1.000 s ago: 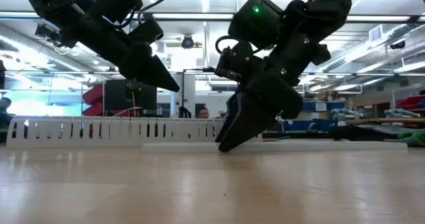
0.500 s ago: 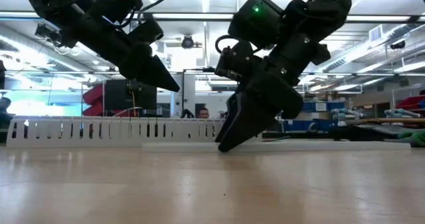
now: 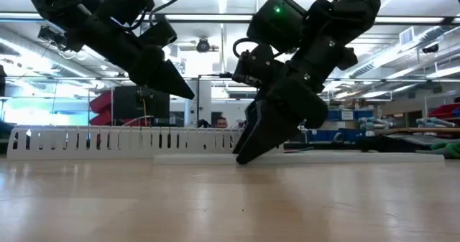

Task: Ziptie cables
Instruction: Close the white cable duct

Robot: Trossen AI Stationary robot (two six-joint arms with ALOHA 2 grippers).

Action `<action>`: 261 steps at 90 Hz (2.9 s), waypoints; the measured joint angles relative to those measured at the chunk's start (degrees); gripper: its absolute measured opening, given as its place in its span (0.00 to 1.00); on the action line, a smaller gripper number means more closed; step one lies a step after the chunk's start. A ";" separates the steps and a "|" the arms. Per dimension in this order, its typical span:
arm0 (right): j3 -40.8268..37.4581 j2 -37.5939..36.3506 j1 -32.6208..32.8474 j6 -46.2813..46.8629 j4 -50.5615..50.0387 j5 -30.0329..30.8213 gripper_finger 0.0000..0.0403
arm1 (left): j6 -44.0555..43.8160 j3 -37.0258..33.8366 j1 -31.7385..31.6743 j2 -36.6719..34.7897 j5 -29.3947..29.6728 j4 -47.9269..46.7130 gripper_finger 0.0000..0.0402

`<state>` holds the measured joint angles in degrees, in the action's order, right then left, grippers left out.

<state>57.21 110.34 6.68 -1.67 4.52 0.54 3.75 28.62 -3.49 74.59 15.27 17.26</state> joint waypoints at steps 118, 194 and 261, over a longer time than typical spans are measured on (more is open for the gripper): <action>0.00 -0.06 0.00 0.04 0.06 -0.22 0.61 | 0.00 0.00 0.00 0.00 0.00 0.00 0.46; 0.00 -0.46 0.47 0.15 1.68 -0.69 0.59 | 0.00 0.00 0.00 0.00 -0.01 0.00 0.46; -0.02 -7.03 0.37 -1.37 -1.38 -4.84 0.58 | 0.40 -0.04 0.00 -0.02 -3.29 -0.37 0.46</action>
<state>57.19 103.31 7.05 -3.05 3.14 -4.31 4.15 28.58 -3.49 74.56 11.97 16.88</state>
